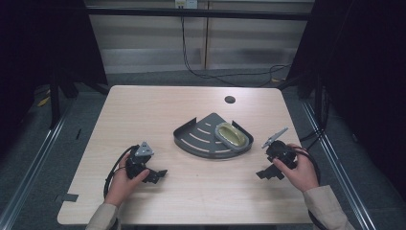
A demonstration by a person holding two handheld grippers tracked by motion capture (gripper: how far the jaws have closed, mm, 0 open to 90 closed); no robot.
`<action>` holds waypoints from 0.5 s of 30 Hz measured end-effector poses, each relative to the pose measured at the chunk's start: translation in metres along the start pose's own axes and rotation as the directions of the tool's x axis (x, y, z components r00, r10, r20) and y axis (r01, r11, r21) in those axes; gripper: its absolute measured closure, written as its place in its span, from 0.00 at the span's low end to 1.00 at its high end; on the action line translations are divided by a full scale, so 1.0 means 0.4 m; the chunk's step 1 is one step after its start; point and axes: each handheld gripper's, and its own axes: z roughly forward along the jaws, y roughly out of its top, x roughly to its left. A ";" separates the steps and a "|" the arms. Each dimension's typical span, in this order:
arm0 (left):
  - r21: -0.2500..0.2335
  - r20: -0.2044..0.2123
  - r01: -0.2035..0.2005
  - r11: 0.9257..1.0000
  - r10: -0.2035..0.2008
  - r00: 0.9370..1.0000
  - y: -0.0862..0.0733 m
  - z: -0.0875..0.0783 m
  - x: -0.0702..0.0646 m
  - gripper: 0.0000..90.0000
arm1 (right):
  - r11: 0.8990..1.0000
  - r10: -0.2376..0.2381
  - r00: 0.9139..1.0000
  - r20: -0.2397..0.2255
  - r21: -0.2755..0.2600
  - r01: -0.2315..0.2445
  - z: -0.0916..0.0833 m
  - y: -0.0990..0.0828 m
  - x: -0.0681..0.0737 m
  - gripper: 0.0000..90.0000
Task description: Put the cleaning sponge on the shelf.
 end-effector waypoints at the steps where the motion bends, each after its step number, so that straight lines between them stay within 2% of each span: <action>1: 0.001 0.000 0.001 1.000 -0.001 1.000 0.000 0.000 0.000 0.00 | 1.000 0.002 1.000 0.003 -0.006 -0.002 0.003 -0.006 0.001 0.18; 7: 0.000 -0.001 -0.001 1.000 0.001 1.000 0.000 0.000 0.000 0.00 | 0.999 0.024 1.000 0.006 -0.030 -0.024 0.012 -0.026 0.002 0.19; 11: 0.000 0.001 0.001 1.000 -0.001 1.000 0.000 0.000 0.000 0.00 | 0.999 0.032 0.999 0.019 -0.026 -0.031 0.023 -0.039 0.001 0.20; 15: 0.000 0.000 0.001 1.000 -0.001 1.000 0.000 0.000 0.000 0.00 | 0.995 0.068 0.997 0.020 -0.074 -0.066 0.011 -0.038 0.000 0.24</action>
